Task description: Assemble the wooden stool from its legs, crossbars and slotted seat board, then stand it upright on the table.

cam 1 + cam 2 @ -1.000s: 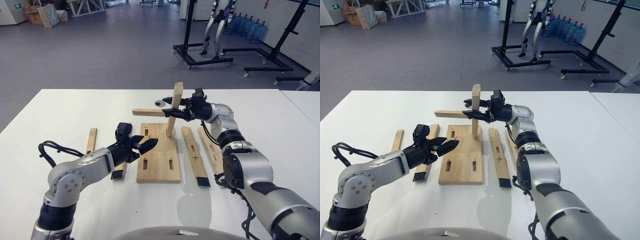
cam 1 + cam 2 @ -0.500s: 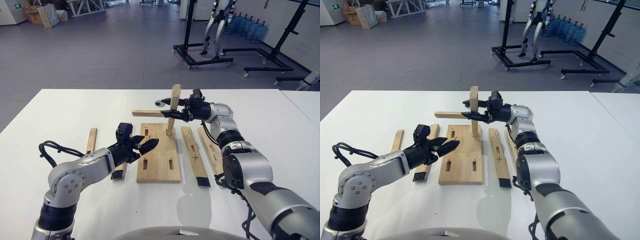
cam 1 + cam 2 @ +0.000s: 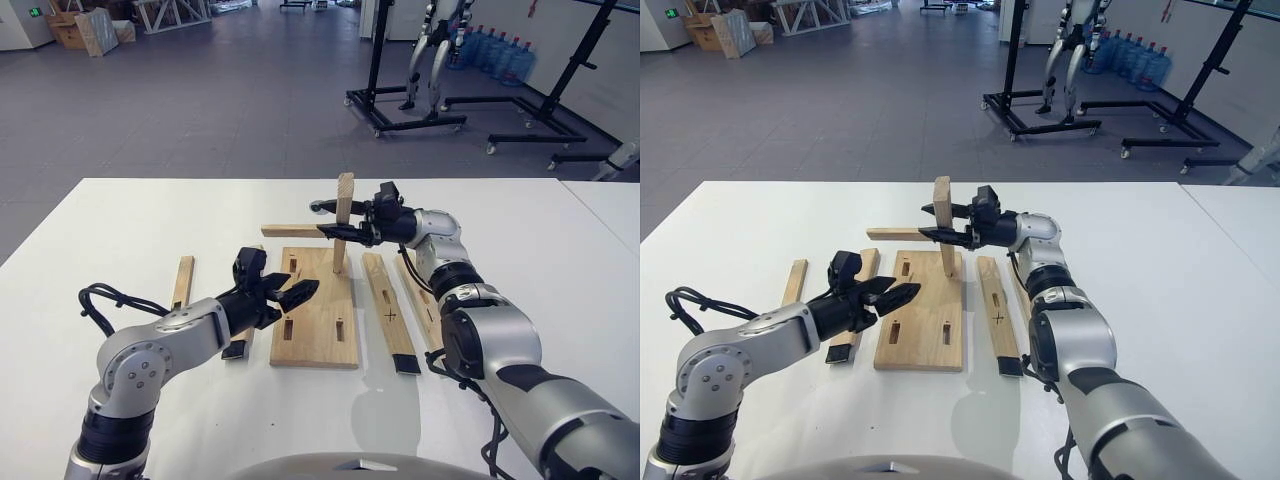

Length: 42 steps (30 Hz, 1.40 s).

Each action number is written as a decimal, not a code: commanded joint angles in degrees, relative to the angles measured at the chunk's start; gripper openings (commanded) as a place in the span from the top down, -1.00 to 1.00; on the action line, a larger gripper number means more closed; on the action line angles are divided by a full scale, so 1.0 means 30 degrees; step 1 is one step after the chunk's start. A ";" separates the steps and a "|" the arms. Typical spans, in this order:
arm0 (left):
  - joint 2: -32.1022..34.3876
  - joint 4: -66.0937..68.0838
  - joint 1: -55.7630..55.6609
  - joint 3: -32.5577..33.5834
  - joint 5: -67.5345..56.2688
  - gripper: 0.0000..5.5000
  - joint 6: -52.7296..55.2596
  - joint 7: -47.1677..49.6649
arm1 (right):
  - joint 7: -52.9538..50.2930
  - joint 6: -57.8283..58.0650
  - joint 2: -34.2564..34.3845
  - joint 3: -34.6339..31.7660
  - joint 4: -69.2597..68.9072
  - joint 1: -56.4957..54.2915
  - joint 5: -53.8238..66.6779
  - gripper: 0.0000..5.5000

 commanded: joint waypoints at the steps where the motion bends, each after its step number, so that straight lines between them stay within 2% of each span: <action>1: -0.0103 -0.0199 0.0136 -0.0106 0.0073 -0.34 0.0346 0.0110 | 0.0238 0.0521 -0.0147 0.0061 0.0228 0.0502 -0.0178 0.25; 11: -0.0242 -0.0275 0.0184 -0.0143 0.0131 -0.34 0.0333 0.0087 | -0.1231 0.4196 -0.0886 -0.0702 0.0968 0.1367 0.0211 0.25; 17: -0.0343 -0.0247 0.0187 -0.0181 0.0194 -0.34 0.0306 0.0127 | -0.3883 0.4045 -0.0988 0.0510 0.1262 0.2160 -0.1273 0.25; 24: -0.0407 -0.0214 0.0157 -0.0225 0.0311 -0.34 0.0295 0.0139 | -0.5375 0.4100 -0.0745 0.2481 0.1098 0.2916 -0.2362 0.25; 29: -0.0431 -0.0186 0.0132 -0.0206 0.0386 -0.34 0.0270 0.0116 | -0.6499 0.6772 -0.1003 0.3634 0.1237 0.2232 -0.2705 0.25; 35: -0.0557 -0.0187 0.0162 -0.0251 0.0532 -0.34 0.0218 0.0118 | -0.6818 0.9704 -0.0843 0.3570 0.0820 0.1703 -0.1403 0.25; 42: -0.0578 -0.0193 0.0194 -0.0261 0.0780 -0.34 0.0256 -0.0019 | -0.7494 1.0133 -0.0736 0.3327 -0.0039 0.1555 -0.1101 0.25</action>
